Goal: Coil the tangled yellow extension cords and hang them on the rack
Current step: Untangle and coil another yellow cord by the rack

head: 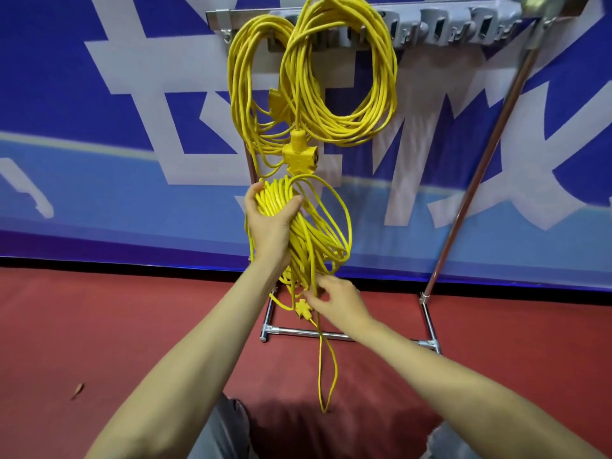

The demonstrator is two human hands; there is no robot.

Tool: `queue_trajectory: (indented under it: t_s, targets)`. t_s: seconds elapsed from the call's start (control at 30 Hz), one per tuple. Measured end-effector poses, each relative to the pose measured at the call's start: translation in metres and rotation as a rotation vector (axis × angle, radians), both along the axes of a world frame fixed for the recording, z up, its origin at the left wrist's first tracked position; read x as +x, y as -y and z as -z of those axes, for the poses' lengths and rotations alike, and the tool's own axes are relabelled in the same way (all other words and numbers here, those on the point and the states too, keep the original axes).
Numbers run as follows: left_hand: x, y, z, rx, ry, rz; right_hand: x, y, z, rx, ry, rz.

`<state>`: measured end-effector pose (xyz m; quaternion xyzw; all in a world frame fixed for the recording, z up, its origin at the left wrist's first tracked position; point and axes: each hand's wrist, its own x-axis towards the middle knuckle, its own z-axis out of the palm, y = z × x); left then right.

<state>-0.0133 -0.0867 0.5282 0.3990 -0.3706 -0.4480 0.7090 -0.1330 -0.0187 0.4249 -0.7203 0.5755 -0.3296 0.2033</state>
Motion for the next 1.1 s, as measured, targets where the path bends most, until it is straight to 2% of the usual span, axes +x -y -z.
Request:
queue_trajectory:
  t_s: [0.1,0.23,0.37,0.47,0.53,0.6,0.73,0.8,0.87,0.97,1.03,1.1]
  targets:
    - [0.017,0.001,-0.014,0.042,-0.148,0.152,-0.044,0.004,0.041,0.181,-0.211,-0.036]
    - [0.040,-0.003,-0.030,0.028,-0.168,0.392,-0.119,0.013,0.066,0.360,-0.306,0.204]
    - [0.060,-0.003,-0.035,0.002,-0.093,0.571,-0.157,0.030,0.050,0.459,-0.090,0.348]
    - [0.065,-0.006,-0.033,-0.002,-0.052,0.612,-0.166,0.040,0.035,0.657,0.022,0.358]
    - [0.066,-0.008,-0.031,0.006,0.005,0.585,-0.168,0.041,0.026,0.846,0.140,0.386]
    - [0.063,-0.011,-0.026,0.010,0.115,0.542,-0.168,0.044,0.017,0.947,0.170,0.419]
    - [0.046,-0.017,-0.004,-0.025,0.447,0.382,-0.155,0.053,-0.018,0.923,0.205,0.484]
    - [0.039,-0.021,0.010,-0.065,0.558,0.325,-0.151,0.057,-0.039,0.951,0.404,0.440]
    - [0.035,-0.024,0.021,-0.107,0.629,0.269,-0.148,0.057,-0.060,0.983,0.744,0.366]
    - [0.031,-0.027,0.034,-0.117,0.634,0.216,-0.132,0.052,-0.087,0.986,1.265,0.220]
    - [0.027,-0.028,0.041,-0.108,0.663,0.173,-0.112,0.052,-0.097,0.958,1.415,0.160]
    - [0.021,-0.031,0.045,-0.093,0.625,0.151,-0.088,0.051,-0.103,0.914,1.396,0.131]
